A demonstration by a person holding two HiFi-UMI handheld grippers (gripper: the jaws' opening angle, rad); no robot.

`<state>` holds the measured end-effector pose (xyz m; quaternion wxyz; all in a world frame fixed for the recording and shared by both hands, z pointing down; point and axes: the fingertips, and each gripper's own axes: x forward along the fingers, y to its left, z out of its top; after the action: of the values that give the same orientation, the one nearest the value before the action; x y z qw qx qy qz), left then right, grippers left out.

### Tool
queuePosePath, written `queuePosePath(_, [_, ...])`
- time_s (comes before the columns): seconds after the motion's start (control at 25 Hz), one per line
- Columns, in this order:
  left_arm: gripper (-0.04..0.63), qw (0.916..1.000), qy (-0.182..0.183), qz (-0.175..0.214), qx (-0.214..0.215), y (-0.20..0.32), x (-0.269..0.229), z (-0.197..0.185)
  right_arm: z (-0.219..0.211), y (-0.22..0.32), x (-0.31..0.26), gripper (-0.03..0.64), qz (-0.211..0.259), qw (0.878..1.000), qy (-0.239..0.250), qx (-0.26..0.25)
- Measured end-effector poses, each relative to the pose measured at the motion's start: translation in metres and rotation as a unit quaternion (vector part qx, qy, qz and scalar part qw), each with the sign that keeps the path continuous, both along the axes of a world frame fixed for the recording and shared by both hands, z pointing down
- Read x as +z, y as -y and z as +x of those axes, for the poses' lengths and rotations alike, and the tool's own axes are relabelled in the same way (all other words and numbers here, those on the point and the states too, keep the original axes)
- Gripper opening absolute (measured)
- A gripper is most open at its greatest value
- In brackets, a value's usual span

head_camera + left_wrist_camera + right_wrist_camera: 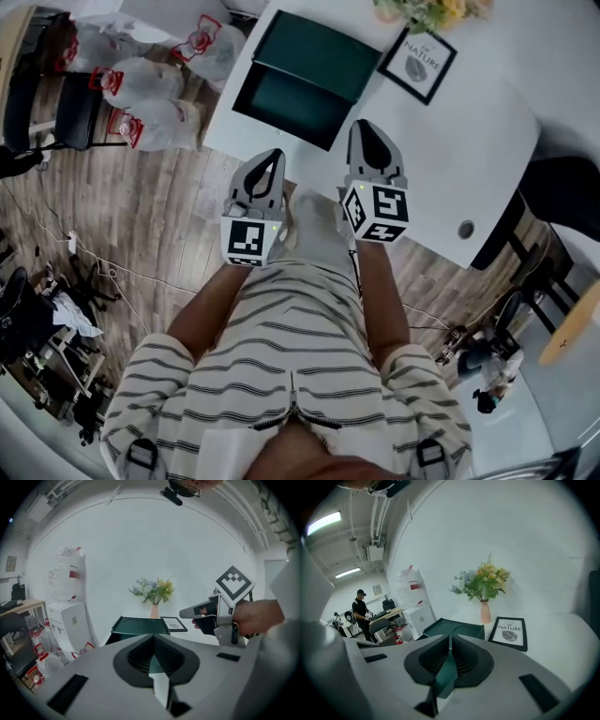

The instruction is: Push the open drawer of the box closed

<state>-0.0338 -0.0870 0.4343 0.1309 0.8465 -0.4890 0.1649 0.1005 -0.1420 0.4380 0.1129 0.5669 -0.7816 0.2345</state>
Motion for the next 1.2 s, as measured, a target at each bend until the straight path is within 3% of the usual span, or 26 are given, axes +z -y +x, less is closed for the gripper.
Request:
queuePosePath(0.6, [0.002, 0.9996, 0.012, -0.023, -0.015, 0.012, 0.036, 0.000, 0.012, 0.046, 0.062, 0.077, -0.071, 0.997, 0.008, 0.000])
queuePosePath(1.2, [0.002, 0.9988, 0.034, -0.032, -0.015, 0.013, 0.064, -0.008, 0.017, 0.064, 0.104, 0.074, -0.148, 0.989, 0.028, 0.003])
